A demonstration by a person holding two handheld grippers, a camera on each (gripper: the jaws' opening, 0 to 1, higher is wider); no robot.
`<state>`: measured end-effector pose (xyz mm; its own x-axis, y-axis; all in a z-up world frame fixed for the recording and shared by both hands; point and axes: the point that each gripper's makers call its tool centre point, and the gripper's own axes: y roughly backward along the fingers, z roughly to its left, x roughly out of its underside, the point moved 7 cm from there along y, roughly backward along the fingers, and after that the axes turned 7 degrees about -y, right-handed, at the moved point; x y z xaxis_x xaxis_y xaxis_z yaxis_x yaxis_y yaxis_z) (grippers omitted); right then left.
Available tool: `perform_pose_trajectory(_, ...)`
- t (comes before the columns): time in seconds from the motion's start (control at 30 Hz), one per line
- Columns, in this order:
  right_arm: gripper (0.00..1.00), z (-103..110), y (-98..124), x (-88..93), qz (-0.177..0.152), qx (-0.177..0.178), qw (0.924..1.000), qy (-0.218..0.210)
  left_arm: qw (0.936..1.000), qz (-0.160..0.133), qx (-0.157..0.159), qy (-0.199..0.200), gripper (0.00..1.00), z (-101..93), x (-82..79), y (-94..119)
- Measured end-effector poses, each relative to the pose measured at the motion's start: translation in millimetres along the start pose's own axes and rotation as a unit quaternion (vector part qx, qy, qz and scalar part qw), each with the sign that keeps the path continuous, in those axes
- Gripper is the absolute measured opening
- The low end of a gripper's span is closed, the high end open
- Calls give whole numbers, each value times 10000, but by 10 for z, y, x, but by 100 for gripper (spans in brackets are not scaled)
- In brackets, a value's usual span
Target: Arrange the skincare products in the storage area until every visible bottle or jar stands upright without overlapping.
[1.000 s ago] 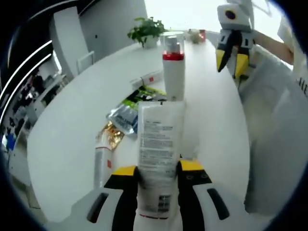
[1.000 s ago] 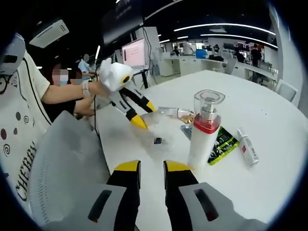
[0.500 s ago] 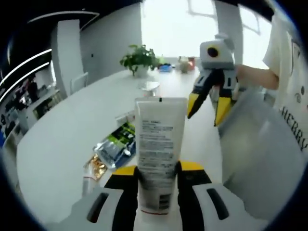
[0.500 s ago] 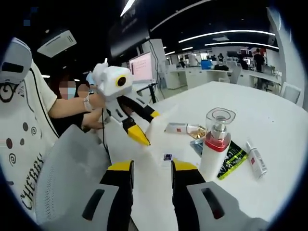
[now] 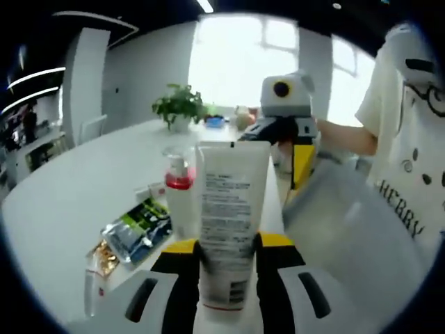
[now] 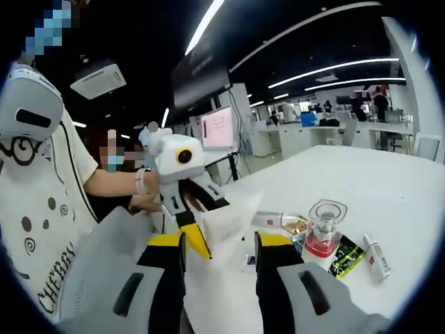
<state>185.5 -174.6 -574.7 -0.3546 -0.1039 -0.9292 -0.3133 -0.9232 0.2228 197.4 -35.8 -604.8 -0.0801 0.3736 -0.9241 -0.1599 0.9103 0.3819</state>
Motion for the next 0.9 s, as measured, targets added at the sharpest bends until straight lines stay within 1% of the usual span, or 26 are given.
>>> perform_pose_trajectory(0.1, 41, 28, -29, -32, -87, -116, 9999, 50, 9996, -200, 178, 96, 26, -45, -52, 3)
perform_pose_trajectory(0.2, 42, 91, -55, -99, -305, -304, 9991, 63, 9985, -392, 358, 143, 26, -102, -112, -12)
perform_pose_trajectory(0.27, 44, 98, -58, -131, -418, -302, 9986, 64, 9973, -521, 470, 235, 26, -118, -144, -8)
perform_pose_trajectory(0.3, 45, 111, -61, -145, -458, -360, 9983, 78, 9966, -570, 532, 264, 26, -118, -153, 0)
perform_pose_trajectory(0.37, 44, 120, -64, -167, -505, -418, 9978, 47, 9949, -700, 647, 323, 26, -137, -185, 2)
perform_pose_trajectory(0.43, 46, 143, -81, -176, -512, -464, 9976, 41, 9930, -808, 787, 345, 26, -168, -216, -1)
perform_pose_trajectory(0.47, 45, 155, -90, -178, -518, -493, 9974, 31, 9924, -822, 848, 359, 26, -181, -225, -2)
perform_pose_trajectory(0.53, 45, 210, -110, -198, -623, -708, 9955, -23, 9911, -849, 955, 375, 26, -203, -241, -3)
perform_pose_trajectory(0.57, 45, 229, -117, -204, -660, -756, 9949, -57, 9908, -875, 977, 337, 26, -214, -254, -10)
perform_pose_trajectory(0.7, 44, 304, -143, -211, -668, -955, 9932, -24, 9891, -875, 1149, 283, 26, -249, -267, -7)
perform_pose_trajectory(0.8, 44, 329, -145, -219, -697, -1032, 9922, -61, 9876, -914, 1237, 312, 26, -285, -285, -8)
perform_pose_trajectory(0.9, 44, 336, -143, -220, -694, -1034, 9922, -92, 9877, -914, 1234, 294, 26, -299, -294, -14)
